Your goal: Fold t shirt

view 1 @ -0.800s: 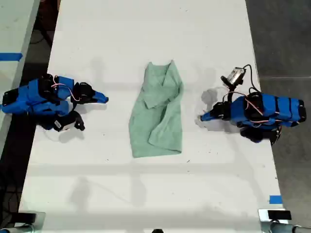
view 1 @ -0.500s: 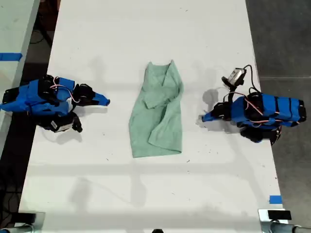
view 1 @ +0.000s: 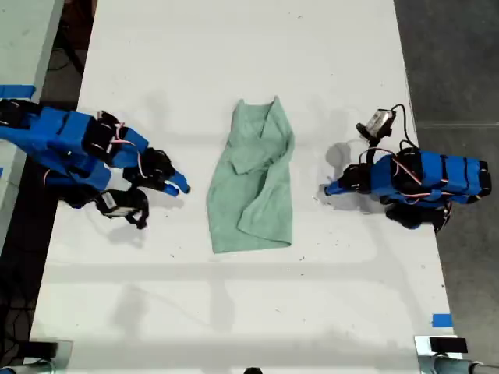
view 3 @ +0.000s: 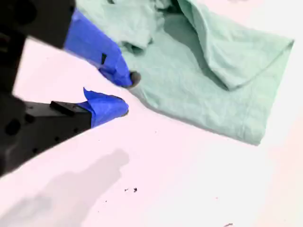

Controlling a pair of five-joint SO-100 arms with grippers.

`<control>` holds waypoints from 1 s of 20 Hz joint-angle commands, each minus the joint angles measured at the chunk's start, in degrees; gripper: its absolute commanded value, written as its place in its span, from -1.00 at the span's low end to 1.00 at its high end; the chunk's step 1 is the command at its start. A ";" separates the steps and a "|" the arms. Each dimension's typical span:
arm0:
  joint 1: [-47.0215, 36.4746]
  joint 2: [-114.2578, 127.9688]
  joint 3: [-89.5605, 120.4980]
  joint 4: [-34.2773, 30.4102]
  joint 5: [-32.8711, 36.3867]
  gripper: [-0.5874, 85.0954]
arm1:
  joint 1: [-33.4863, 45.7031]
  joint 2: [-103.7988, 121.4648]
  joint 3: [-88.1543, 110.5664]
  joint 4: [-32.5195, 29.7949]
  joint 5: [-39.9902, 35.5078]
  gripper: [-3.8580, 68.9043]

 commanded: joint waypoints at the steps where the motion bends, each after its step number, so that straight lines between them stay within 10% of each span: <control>1: 0.62 -27.86 -22.76 1.49 2.55 -0.49 | 0.26 1.14 1.93 0.44 -0.70 -0.86; 13: -3.60 -47.11 -31.03 -0.79 -0.09 -0.54 | 0.26 1.14 1.85 0.53 -0.97 -0.86; 16: -4.57 -53.96 -34.98 0.62 -1.23 -0.99 | 0.26 1.14 1.85 0.53 -0.97 -0.86; 20: -3.87 -55.55 -41.57 7.03 -2.81 -0.99 | 0.09 1.14 1.85 0.62 -1.05 -0.86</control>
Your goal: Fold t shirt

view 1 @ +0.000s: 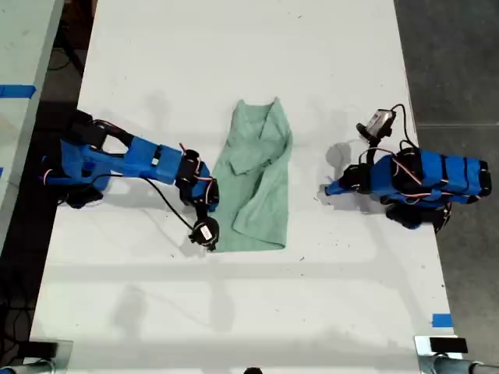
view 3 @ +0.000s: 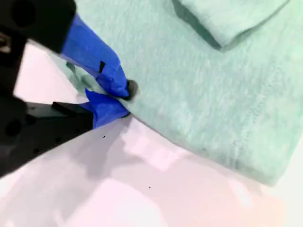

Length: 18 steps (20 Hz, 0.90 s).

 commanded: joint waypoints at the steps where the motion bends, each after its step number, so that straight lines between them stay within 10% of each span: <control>1: 0.00 1.41 -6.59 6.24 -1.58 -0.99 | 0.09 1.14 1.85 0.26 -1.05 -0.86; 4: 1.49 -6.50 -29.18 25.66 -3.87 -0.99 | 0.09 1.14 1.85 0.26 -1.05 -0.86; 9: 1.49 -3.43 -33.13 25.93 -2.64 -0.99 | 0.09 1.14 1.85 0.26 -1.05 -0.86; 18: -0.88 -5.80 -35.24 -6.86 18.11 -0.77 | 0.09 1.14 1.85 0.35 -0.97 -0.86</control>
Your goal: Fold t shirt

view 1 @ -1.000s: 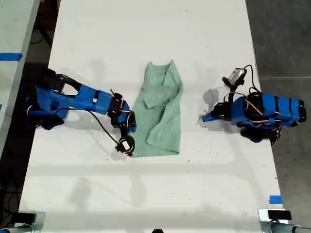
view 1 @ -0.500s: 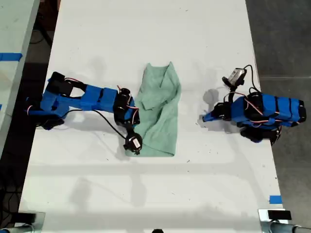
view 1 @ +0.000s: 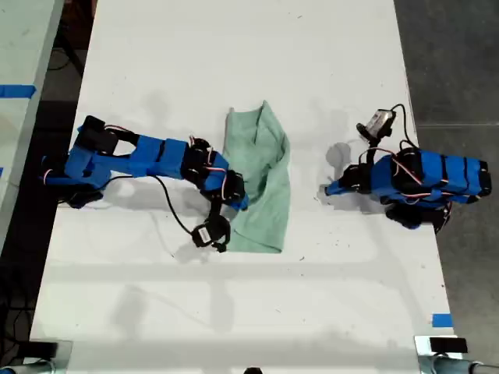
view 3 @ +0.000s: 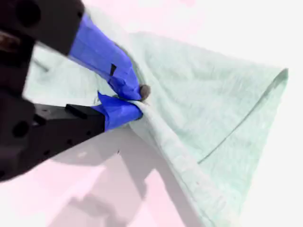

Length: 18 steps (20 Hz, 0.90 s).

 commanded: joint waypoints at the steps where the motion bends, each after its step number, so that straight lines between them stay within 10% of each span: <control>1: -0.70 1.49 -3.16 -13.54 5.71 -0.51 | 0.09 1.14 1.85 0.35 -0.97 -0.86; 7: -1.05 3.96 0.88 -17.75 1.05 -0.51 | 0.00 1.14 1.85 0.35 -1.14 -0.86; 9: -1.67 4.92 1.32 -16.70 1.58 -0.87 | 0.00 1.14 1.85 0.35 -1.23 -0.86; 14: -3.34 21.80 9.49 -3.96 3.78 -0.99 | 0.00 1.14 1.85 0.35 -1.32 -0.86; 18: -4.57 56.43 44.21 -15.64 6.42 -0.99 | 0.00 1.14 1.85 0.35 -1.23 -0.86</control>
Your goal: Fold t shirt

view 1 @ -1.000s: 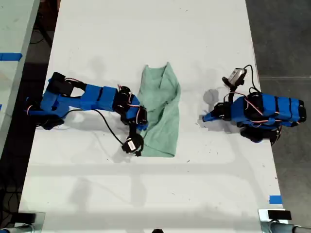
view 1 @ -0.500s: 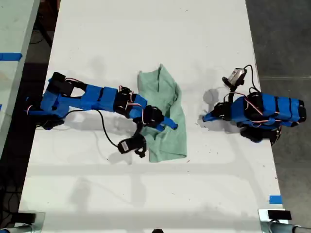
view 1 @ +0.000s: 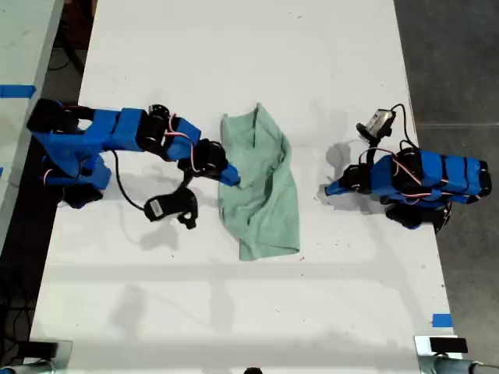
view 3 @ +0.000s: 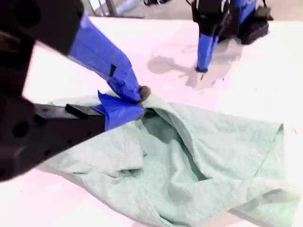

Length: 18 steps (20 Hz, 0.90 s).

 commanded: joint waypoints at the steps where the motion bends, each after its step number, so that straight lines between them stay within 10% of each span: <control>1: -2.20 34.54 32.96 -16.00 1.14 -0.99 | 0.00 1.14 1.85 0.35 -1.05 -0.86; 5: -3.34 78.05 81.83 -31.11 0.44 -0.99 | 0.26 1.14 1.85 0.35 -0.88 -0.86; 9: -8.53 103.27 101.43 -11.69 -0.26 -0.99 | 0.09 1.14 1.93 0.35 -0.26 -0.86; 18: -7.03 105.12 101.25 -8.61 0.18 -0.99 | -0.26 1.14 2.11 0.18 0.35 -0.86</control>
